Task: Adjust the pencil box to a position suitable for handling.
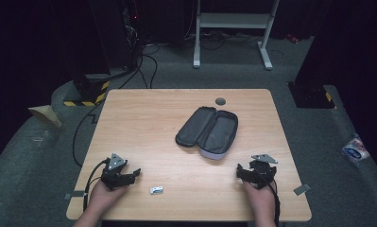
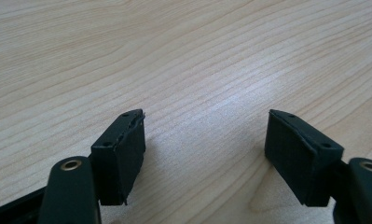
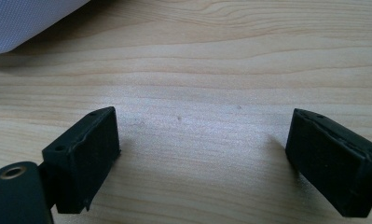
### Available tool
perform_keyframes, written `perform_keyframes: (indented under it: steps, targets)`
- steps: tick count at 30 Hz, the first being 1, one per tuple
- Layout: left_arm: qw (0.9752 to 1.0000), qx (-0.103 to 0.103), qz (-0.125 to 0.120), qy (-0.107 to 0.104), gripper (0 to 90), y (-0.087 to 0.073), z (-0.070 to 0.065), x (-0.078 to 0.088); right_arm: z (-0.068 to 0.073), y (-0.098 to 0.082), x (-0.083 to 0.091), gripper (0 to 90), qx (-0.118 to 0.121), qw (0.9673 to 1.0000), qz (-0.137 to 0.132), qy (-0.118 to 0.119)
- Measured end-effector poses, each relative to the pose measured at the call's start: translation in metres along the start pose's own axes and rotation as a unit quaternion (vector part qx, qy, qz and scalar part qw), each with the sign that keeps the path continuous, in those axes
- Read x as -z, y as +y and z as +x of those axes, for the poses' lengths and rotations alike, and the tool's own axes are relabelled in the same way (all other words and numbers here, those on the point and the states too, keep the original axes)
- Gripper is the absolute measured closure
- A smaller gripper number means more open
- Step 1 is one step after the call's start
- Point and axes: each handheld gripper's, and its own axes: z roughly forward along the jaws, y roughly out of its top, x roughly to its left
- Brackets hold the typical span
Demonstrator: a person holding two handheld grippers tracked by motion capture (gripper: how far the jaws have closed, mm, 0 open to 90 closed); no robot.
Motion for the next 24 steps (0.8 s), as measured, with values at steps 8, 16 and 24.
perform_keyframes:
  steps: [8, 16, 24]
  targets:
    - [1.0000, -0.003, 0.000, -0.003, 27.6, 0.0013, 0.0005, -0.0017, 0.0001, -0.0001, 0.0001, 9.3, -0.001, 1.0000, 0.000, 0.000]
    - [1.0000, -0.003, 0.002, -0.003, 27.6, 0.0001, -0.0002, -0.0002, 0.0001, -0.0004, 0.0004, 9.7, 0.001, 1.0000, -0.001, 0.001]
    - [1.0000, -0.003, 0.002, -0.004, 27.5, 0.0003, 0.0000, -0.0004, 0.0003, -0.0007, 0.0009, 11.5, 0.003, 1.0000, -0.002, 0.004]
